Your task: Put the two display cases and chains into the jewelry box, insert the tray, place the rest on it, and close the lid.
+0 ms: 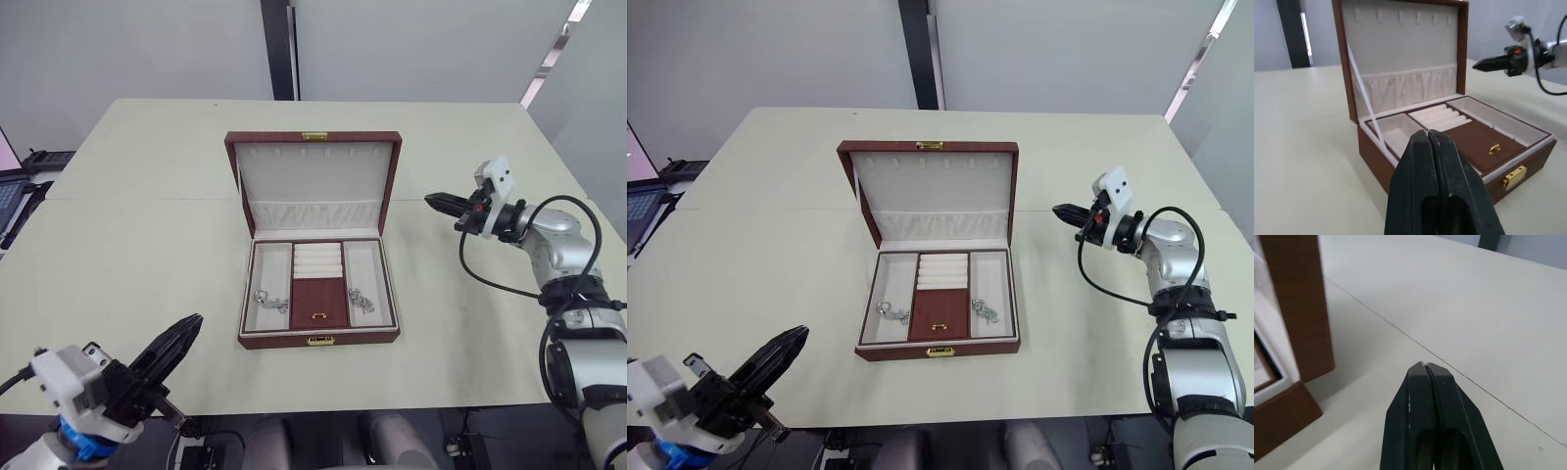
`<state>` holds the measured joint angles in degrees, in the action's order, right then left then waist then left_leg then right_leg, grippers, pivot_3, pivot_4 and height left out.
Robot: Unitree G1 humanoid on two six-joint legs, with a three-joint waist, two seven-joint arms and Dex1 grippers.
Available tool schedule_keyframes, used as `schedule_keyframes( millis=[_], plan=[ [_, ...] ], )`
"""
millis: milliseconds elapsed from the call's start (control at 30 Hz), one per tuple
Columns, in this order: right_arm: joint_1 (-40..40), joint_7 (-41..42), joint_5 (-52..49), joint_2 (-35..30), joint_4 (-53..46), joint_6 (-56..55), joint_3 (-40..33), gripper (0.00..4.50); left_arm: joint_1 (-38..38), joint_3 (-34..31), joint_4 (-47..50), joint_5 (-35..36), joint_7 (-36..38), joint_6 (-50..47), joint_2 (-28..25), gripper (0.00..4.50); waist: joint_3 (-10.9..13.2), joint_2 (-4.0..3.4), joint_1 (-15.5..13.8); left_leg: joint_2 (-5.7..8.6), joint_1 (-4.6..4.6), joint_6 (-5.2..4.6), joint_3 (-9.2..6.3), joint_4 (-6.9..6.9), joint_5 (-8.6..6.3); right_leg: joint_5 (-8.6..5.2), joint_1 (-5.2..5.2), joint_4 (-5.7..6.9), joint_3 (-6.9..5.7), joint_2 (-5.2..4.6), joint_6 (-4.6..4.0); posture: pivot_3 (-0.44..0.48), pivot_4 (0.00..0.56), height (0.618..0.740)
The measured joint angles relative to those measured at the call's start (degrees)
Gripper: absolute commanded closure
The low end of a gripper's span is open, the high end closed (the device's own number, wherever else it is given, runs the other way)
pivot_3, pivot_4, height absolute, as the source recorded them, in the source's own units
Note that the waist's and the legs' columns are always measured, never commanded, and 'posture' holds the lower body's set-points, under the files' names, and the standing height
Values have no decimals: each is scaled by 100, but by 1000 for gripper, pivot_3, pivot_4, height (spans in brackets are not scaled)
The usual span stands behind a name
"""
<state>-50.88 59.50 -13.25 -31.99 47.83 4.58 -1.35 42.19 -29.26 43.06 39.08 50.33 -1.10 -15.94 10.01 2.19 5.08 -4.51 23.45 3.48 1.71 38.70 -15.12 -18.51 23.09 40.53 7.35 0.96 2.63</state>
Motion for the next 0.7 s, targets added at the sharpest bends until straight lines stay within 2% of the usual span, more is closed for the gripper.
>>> schedule_keyframes(
  millis=[100, 233, 467, 700],
  plan=[
    [-538, -113, 140, 100, 878, -402, -16, 4467, 544, 199, 63, -120, 229, 462, 332, 4500, 7, -10, 50, 1, 0, -9, 13, -5, -5, 3, 3, -16, 14, 0, 4, 0, 150, 740],
    [-1187, -216, 307, 243, 1564, -841, -66, 4467, 637, 248, 8, -161, 331, 929, 419, 4500, 10, -16, 94, 0, -1, -10, 11, -8, -6, 2, 3, -17, 12, 1, 3, 0, 150, 740],
    [-1779, -207, 305, 639, 2152, -1040, -267, 4467, 638, 362, -175, -266, 428, 1415, 398, 4500, 16, -25, 136, -2, 1, -13, 13, -10, -8, 2, 3, -22, 12, 0, 4, 0, 150, 740],
    [-2194, 16, 295, 882, 2246, -1042, -454, 4467, 714, 523, -304, -313, 552, 1784, 373, 4500, 17, -28, 147, -2, 0, -13, 14, -26, -8, 2, 7, -22, 11, 0, 3, 0, 150, 740]
  ],
)
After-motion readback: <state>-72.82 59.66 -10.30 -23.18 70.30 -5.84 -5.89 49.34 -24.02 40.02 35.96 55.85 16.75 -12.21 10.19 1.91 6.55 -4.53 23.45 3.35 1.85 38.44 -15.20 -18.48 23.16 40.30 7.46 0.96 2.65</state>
